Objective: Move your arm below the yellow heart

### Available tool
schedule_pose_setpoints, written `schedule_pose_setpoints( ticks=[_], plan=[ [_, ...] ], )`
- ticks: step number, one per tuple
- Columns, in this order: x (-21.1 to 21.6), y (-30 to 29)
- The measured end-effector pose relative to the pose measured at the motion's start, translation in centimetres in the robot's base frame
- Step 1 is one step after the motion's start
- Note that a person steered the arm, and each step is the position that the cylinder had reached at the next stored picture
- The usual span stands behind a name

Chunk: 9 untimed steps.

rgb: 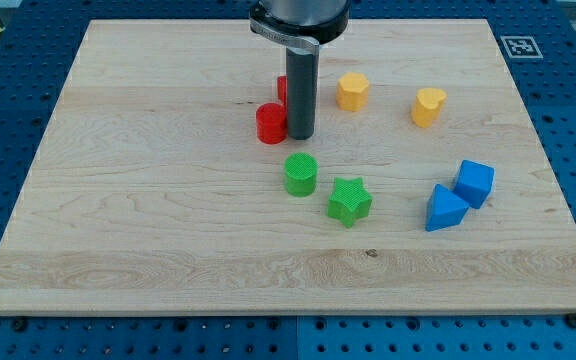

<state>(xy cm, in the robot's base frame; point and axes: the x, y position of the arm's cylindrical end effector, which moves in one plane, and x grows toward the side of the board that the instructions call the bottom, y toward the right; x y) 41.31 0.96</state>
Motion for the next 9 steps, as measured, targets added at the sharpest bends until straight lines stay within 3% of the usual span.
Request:
schedule_pose_setpoints(
  ticks=[2,4,7,9],
  plan=[
    [-1.1,0.5],
    [-9.3,4.0],
    [-10.4,6.1],
    [-11.7,18.5]
  ],
)
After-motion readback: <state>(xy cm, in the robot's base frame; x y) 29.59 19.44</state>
